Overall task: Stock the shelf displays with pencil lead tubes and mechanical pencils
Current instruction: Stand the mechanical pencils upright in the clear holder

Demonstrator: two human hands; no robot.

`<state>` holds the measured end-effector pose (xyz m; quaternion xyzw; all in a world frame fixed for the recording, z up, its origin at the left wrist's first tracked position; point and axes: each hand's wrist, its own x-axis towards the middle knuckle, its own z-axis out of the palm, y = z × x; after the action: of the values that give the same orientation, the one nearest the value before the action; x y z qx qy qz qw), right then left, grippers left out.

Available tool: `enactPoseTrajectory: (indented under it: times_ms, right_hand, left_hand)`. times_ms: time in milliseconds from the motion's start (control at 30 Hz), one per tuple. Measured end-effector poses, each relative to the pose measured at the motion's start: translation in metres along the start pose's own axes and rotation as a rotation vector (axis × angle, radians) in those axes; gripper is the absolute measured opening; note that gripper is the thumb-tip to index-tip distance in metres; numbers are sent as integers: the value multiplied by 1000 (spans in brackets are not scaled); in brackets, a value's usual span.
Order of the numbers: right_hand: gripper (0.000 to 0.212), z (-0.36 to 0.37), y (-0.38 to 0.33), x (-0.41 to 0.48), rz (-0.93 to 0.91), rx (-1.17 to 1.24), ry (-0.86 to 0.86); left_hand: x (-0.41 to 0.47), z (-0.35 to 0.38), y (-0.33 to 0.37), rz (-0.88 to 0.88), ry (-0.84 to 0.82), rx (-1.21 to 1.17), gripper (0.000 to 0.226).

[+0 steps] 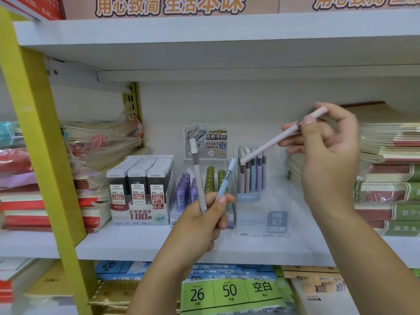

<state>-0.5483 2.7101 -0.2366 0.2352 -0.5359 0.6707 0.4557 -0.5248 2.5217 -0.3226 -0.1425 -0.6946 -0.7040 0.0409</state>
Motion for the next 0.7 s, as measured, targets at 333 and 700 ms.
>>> enactPoseTrajectory:
  times_ms: [333, 700]
  right_hand:
    - [25, -8, 26, 1, 32, -506, -341]
    - [22, -5, 37, -3, -4, -658, -528]
  left_hand:
    - [0, 3, -2, -12, 14, -6, 26]
    - [1, 2, -3, -13, 7, -26, 25]
